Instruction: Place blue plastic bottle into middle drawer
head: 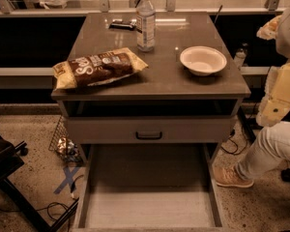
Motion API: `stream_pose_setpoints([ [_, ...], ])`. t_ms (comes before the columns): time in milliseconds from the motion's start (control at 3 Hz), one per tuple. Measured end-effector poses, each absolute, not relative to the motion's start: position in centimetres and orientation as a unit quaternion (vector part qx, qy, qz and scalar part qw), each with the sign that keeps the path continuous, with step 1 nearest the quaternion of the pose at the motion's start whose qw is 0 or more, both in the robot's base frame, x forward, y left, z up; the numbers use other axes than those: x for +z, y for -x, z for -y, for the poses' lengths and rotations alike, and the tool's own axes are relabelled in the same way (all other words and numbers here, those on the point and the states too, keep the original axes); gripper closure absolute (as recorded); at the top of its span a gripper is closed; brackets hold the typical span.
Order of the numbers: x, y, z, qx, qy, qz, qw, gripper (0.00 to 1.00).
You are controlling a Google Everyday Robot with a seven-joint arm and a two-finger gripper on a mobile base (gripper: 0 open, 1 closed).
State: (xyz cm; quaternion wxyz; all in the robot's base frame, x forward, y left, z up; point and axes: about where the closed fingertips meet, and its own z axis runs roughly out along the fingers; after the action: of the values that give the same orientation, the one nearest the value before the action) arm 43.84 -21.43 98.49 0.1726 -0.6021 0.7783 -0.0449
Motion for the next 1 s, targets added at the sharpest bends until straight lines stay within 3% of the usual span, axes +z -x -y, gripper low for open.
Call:
stream_pose_setpoints([
  [333,98.5,-43.8,21.4,-0.045,0.602,-0.778,0.173,0.0],
  [1000,100.2,-50.7,15.9,0.042,0.585,-0.755,0.292,0.0],
])
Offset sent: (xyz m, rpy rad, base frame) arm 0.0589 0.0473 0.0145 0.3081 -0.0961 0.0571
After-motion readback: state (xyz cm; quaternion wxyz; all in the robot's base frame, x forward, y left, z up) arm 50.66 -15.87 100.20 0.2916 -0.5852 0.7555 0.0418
